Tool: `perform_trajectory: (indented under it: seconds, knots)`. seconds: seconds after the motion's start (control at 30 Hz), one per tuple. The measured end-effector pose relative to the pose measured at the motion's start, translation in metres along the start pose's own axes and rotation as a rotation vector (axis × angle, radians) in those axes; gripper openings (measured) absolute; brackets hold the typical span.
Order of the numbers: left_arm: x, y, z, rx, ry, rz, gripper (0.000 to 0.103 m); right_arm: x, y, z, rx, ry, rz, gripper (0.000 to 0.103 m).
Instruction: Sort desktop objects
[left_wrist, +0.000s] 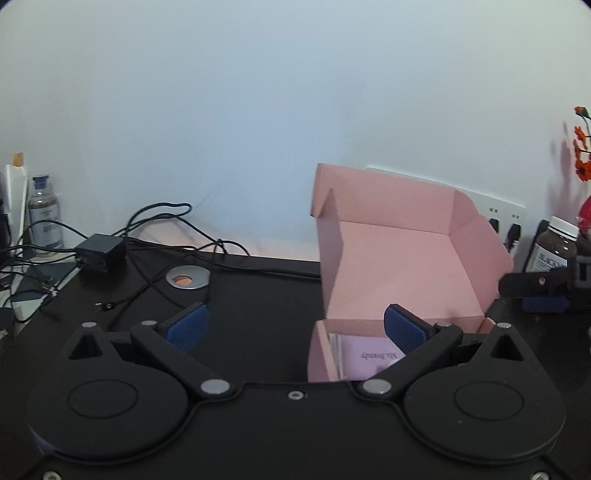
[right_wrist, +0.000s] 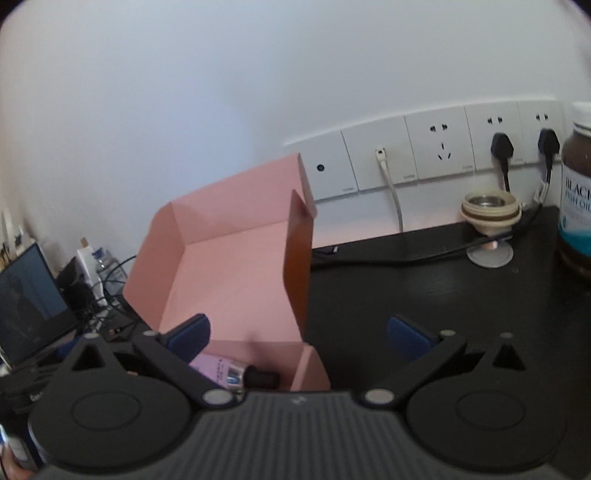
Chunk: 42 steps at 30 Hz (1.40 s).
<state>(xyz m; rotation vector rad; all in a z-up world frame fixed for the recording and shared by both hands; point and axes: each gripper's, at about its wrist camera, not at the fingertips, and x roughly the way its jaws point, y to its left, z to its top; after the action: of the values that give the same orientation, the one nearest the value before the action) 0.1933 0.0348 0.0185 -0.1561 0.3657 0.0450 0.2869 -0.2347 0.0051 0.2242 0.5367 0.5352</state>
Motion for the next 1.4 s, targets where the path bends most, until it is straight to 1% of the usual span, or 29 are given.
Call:
perform_trajectory:
  seconds: [0.07,0.13,0.2,0.27,0.37,0.4,0.47,0.6,0.63,0.7,0.77,0.83,0.93,1.0,1.07,1.1,1.2,1.27,1.33,1.4]
  knots:
    - [0.002,-0.001,-0.001,0.024,0.005,-0.034,0.103,-0.002,-0.001,-0.001,0.026,-0.013,0.041,0.102]
    - [0.005,-0.001,-0.002,0.042,0.015,-0.050,0.103,-0.005,-0.001,-0.001,0.045,-0.032,0.089,0.102]
    - [0.006,-0.001,-0.004,0.058,0.015,-0.068,0.103,-0.009,0.002,-0.001,0.024,-0.058,0.093,0.102]
    - [0.008,0.001,-0.005,0.040,0.019,-0.098,0.103,-0.009,0.006,0.000,0.007,-0.070,0.090,0.102]
    - [0.010,0.006,-0.006,-0.009,0.027,-0.109,0.103,-0.001,0.007,-0.001,0.009,-0.035,0.134,0.102]
    - [0.008,0.008,-0.006,-0.014,0.012,-0.101,0.103,0.002,0.007,-0.001,0.016,-0.024,0.147,0.102]
    - [0.001,0.010,-0.006,-0.014,-0.039,-0.079,0.103,0.003,0.007,-0.004,0.029,-0.031,0.156,0.102]
    - [-0.016,0.013,-0.006,-0.017,-0.172,-0.093,0.103,0.001,0.012,-0.004,0.007,-0.054,0.166,0.102]
    - [-0.021,0.012,-0.007,-0.008,-0.208,-0.086,0.103,0.001,0.013,-0.004,0.006,-0.050,0.168,0.102]
    - [-0.028,0.007,-0.007,0.043,-0.254,-0.069,0.103,0.003,0.015,-0.004,-0.004,-0.031,0.175,0.102]
    - [-0.030,0.001,-0.007,0.087,-0.269,-0.055,0.103,0.005,0.018,-0.005,-0.028,-0.005,0.182,0.102]
    - [-0.031,-0.003,-0.008,0.110,-0.274,-0.052,0.103,0.005,0.022,-0.006,-0.051,-0.004,0.198,0.102]
    - [-0.034,-0.006,-0.008,0.126,-0.292,-0.053,0.103,0.001,0.025,-0.006,-0.065,-0.027,0.246,0.102]
    - [-0.037,-0.004,-0.007,0.117,-0.301,-0.057,0.103,-0.004,0.026,-0.005,-0.075,-0.078,0.247,0.102]
    - [-0.038,-0.002,-0.003,0.103,-0.290,-0.054,0.103,-0.009,0.027,-0.006,-0.092,-0.136,0.240,0.102]
    - [-0.037,-0.002,-0.002,0.101,-0.278,-0.051,0.103,-0.010,0.027,-0.005,-0.091,-0.146,0.240,0.102]
    - [-0.030,-0.002,0.004,0.089,-0.201,-0.034,0.103,-0.007,0.025,-0.001,-0.069,-0.106,0.258,0.102]
    - [-0.025,-0.002,0.006,0.073,-0.153,-0.023,0.103,-0.005,0.025,0.000,-0.072,-0.076,0.232,0.102]
    - [-0.024,-0.003,0.008,0.050,-0.136,0.013,0.103,-0.006,0.022,0.001,-0.058,-0.078,0.192,0.102]
    - [-0.025,-0.006,0.010,0.059,-0.130,0.060,0.103,-0.006,0.015,0.002,-0.024,-0.084,0.169,0.102]
